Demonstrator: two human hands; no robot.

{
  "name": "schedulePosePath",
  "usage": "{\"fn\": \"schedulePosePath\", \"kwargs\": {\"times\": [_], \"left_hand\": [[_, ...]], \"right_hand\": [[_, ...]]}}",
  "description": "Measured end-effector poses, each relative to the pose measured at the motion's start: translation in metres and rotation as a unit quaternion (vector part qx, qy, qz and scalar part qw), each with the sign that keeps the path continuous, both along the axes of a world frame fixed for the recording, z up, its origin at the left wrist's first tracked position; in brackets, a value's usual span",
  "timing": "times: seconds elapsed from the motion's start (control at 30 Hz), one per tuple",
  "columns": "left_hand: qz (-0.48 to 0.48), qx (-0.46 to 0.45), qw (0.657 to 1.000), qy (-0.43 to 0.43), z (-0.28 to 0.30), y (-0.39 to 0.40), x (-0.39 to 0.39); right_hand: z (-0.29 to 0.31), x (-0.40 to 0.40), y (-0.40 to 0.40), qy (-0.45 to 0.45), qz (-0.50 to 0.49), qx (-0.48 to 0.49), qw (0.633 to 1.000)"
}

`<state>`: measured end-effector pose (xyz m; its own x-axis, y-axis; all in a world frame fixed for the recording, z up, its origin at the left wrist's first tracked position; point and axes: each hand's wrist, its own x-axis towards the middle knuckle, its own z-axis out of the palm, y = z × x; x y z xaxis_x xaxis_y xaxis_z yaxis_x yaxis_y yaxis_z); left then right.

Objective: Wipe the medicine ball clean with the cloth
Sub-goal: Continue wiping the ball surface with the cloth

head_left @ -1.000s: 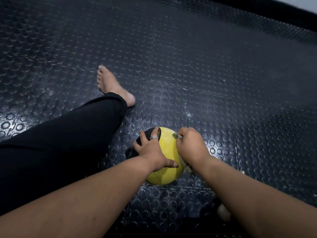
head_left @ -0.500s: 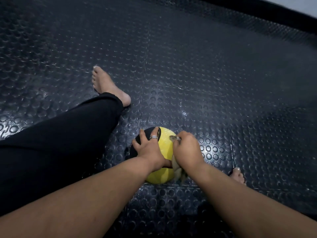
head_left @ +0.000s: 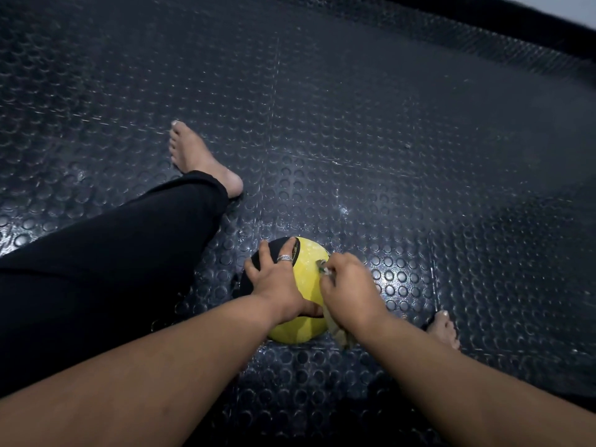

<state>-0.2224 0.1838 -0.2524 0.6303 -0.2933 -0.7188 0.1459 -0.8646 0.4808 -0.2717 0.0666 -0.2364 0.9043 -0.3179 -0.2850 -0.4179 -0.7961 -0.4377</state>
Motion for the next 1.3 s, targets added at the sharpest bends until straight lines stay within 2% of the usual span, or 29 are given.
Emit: {"fn": "schedulePosePath", "kwargs": {"times": [0.07, 0.17, 0.27, 0.43, 0.5, 0.7, 0.97, 1.13, 1.2, 1.3], "left_hand": [[-0.004, -0.001, 1.000, 0.001, 0.000, 0.001, 0.001], [-0.014, 0.005, 1.000, -0.002, 0.002, 0.001, 0.000], [-0.012, 0.005, 1.000, 0.000, 0.003, -0.001, 0.000], [-0.018, 0.006, 1.000, -0.005, 0.001, 0.000, 0.001], [-0.017, 0.002, 1.000, -0.009, 0.000, 0.002, 0.001], [-0.027, -0.001, 1.000, -0.004, -0.001, -0.001, 0.005], [-0.026, -0.001, 1.000, -0.001, -0.002, 0.000, 0.007], [-0.029, 0.006, 1.000, 0.005, 0.000, 0.001, 0.011], [-0.031, 0.005, 0.999, 0.006, -0.001, 0.003, 0.014], [-0.039, 0.004, 0.999, 0.002, -0.004, 0.007, 0.015]], "right_hand": [[0.003, -0.003, -0.003, 0.017, 0.008, 0.036, 0.999], [0.011, 0.006, -0.020, 0.053, -0.097, 0.142, 0.984], [0.014, 0.018, -0.028, 0.029, -0.188, 0.099, 0.977], [-0.006, 0.014, -0.003, 0.029, -0.121, 0.032, 0.992], [-0.008, 0.014, -0.003, 0.017, -0.128, 0.023, 0.991], [-0.011, 0.034, -0.021, 0.085, -0.111, -0.011, 0.990], [-0.011, 0.008, -0.002, 0.005, -0.093, 0.028, 0.995], [-0.016, 0.030, -0.017, 0.043, -0.157, 0.030, 0.986], [-0.015, 0.030, -0.017, 0.047, -0.140, 0.021, 0.989], [-0.010, 0.014, -0.007, 0.016, -0.063, 0.021, 0.998]]}}
